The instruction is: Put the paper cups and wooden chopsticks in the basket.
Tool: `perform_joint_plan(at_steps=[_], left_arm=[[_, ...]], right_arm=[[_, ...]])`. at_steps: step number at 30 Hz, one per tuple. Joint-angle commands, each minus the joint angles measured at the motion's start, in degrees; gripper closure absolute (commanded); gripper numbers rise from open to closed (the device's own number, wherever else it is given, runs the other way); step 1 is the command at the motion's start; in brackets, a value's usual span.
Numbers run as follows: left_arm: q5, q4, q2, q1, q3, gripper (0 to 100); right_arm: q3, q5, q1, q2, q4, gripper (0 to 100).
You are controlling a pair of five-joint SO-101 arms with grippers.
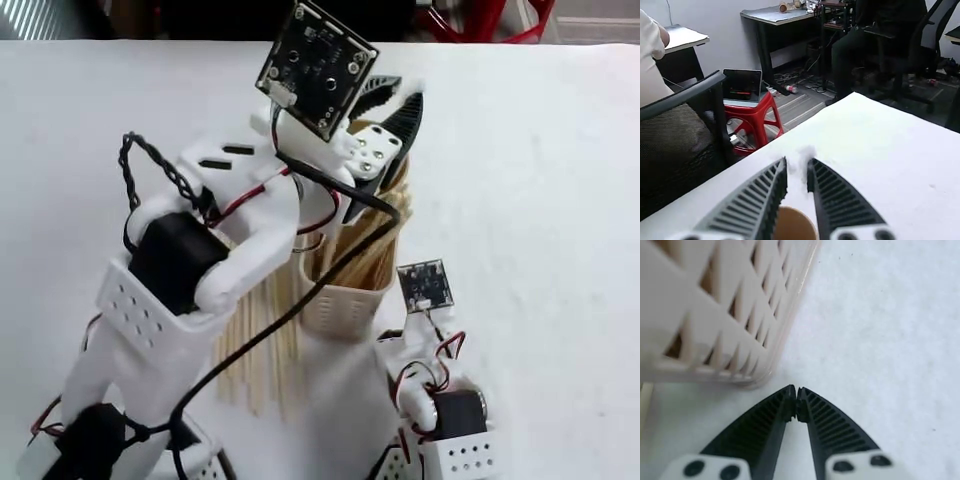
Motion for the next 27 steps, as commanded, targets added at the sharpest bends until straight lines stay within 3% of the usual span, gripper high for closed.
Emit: perform_joint_plan(at_steps=[1, 8, 13, 17, 19, 23, 27], left_arm=[[-3.6, 0.53, -2.07, -7.25, -1.05, 91], [-4.57, 15.38, -5.49, -33.1, -0.18, 91], [-4.66, 16.53, -5.49, -48.4, 17.76, 91], [-9.49, 5.98, -5.49, -47.25, 40.62, 91], [-8.62, -1.23, -5.49, -46.11, 47.91, 91], [-2.02, -9.85, -4.09, -45.93, 56.97, 91], [-6.15, -12.75, 3.65, -45.85, 59.6, 91]], right_arm=[[0.53, 0.09, 0.22, -0.4, 0.22, 97.9], [0.53, 0.09, 0.22, -0.4, 0.22, 97.9], [0.53, 0.09, 0.22, -0.4, 0.22, 97.9], [0.53, 0.09, 0.22, -0.4, 0.22, 97.9], [0.53, 0.09, 0.22, -0.4, 0.22, 97.9], [0.53, 0.09, 0.22, -0.4, 0.22, 97.9], [0.53, 0.09, 0.22, -0.4, 0.22, 97.9]])
